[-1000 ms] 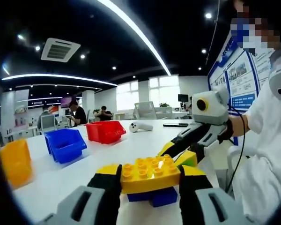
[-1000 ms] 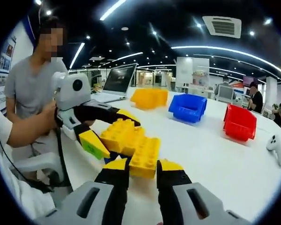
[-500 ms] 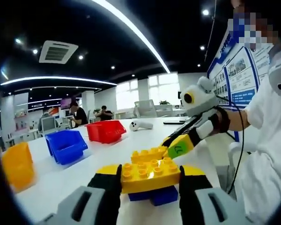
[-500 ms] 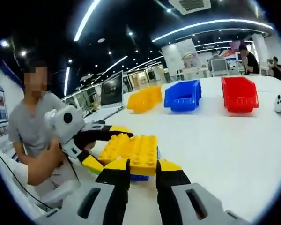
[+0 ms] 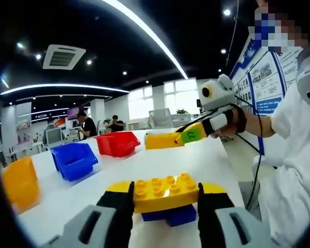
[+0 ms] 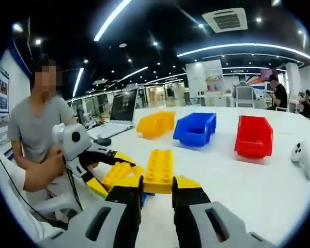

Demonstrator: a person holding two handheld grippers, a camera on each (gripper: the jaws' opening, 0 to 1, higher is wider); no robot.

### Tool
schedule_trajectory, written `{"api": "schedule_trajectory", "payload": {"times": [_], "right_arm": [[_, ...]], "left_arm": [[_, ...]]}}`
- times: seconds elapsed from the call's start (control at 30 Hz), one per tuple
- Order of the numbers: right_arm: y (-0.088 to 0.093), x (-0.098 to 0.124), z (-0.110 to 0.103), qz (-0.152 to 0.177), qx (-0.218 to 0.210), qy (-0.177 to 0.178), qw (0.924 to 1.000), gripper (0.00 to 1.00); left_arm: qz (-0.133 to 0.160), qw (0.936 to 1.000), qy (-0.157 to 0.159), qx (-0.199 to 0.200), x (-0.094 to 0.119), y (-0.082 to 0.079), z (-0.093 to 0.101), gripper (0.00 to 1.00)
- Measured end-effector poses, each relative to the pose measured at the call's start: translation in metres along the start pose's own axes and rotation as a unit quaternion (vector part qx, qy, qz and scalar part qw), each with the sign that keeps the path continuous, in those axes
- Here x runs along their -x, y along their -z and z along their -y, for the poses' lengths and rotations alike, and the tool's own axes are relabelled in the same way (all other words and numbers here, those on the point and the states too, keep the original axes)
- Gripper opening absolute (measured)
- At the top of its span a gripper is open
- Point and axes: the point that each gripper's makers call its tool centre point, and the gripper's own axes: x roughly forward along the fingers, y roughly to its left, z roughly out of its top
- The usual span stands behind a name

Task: Take apart the toy blocks one by one and place each separated block into its matching bin, sorting the blocks by their type until all the connected pieces are disassembled and separated into the correct bins

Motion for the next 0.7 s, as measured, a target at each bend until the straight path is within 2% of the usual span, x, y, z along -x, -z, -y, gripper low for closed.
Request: {"api": "schedule_trajectory", "payload": {"times": [0.13, 0.27, 0.43, 0.7], "right_arm": [[-0.023, -0.008, 0.016, 0.006, 0.004, 0.003, 1.0, 0.23], [-0.038, -0.026, 0.021, 0.009, -0.007, -0.002, 0.9999, 0.23], [-0.061, -0.071, 0.021, 0.0, -0.027, -0.012, 0.9996, 0.23], [-0.097, -0.152, -0.001, -0.021, -0.02, -0.048, 0.9984, 0.23]], "left_arm": [[-0.001, 1.0, -0.005, -0.001, -0.001, -0.001, 0.006, 0.49], [-0.003, 1.0, -0.009, -0.001, -0.001, -0.001, 0.008, 0.49], [-0.003, 0.9999, -0.012, 0.0, 0.001, -0.001, 0.009, 0.49], [-0.004, 0.9998, -0.02, -0.003, 0.008, 0.0, 0.018, 0.49]]}}
